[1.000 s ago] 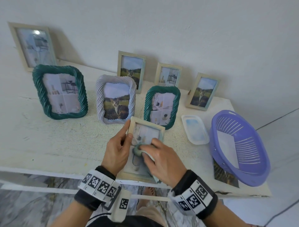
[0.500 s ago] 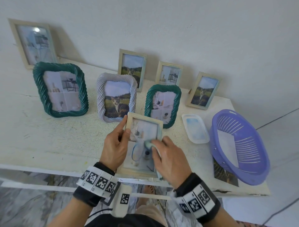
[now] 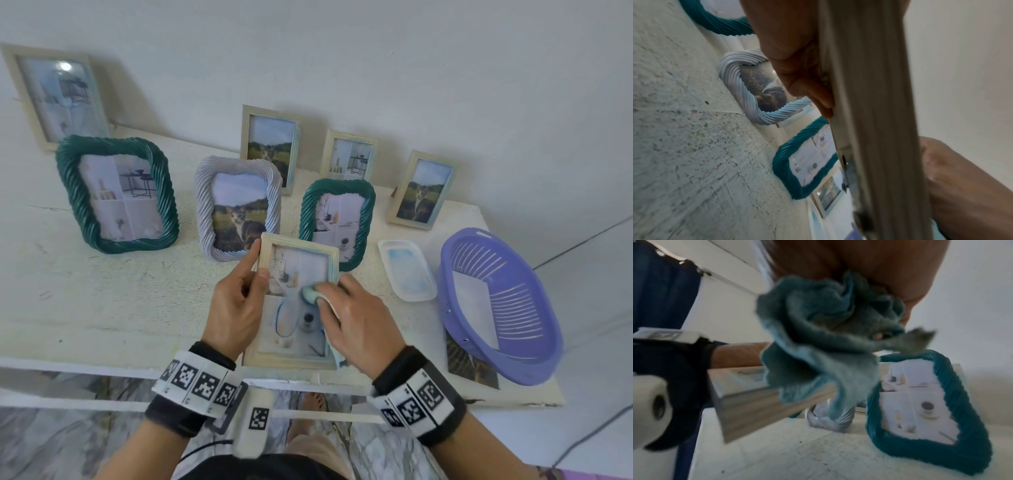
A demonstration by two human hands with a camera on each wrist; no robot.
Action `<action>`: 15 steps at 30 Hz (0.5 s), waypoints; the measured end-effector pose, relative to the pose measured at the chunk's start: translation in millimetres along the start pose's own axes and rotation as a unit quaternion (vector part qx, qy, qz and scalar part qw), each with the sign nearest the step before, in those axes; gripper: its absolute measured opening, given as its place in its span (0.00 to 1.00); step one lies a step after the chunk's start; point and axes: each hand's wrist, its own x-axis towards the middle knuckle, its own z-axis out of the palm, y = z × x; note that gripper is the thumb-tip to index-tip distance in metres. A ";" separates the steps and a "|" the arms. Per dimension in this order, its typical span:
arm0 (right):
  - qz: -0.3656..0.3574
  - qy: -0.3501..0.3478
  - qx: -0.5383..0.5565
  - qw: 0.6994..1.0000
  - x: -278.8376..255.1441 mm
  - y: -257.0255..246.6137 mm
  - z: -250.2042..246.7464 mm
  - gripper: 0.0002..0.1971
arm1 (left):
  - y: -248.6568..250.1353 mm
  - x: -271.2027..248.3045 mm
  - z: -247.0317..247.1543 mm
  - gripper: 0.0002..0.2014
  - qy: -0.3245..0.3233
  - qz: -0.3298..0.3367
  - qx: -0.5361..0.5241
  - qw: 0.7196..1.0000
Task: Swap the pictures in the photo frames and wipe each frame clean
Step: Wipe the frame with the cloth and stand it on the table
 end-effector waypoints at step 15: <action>0.003 0.021 -0.052 0.998 35.6 -9.5 -3.3 0.06 | 2.5 -2.3 2.3 0.24 -0.009 0.027 0.015 0.999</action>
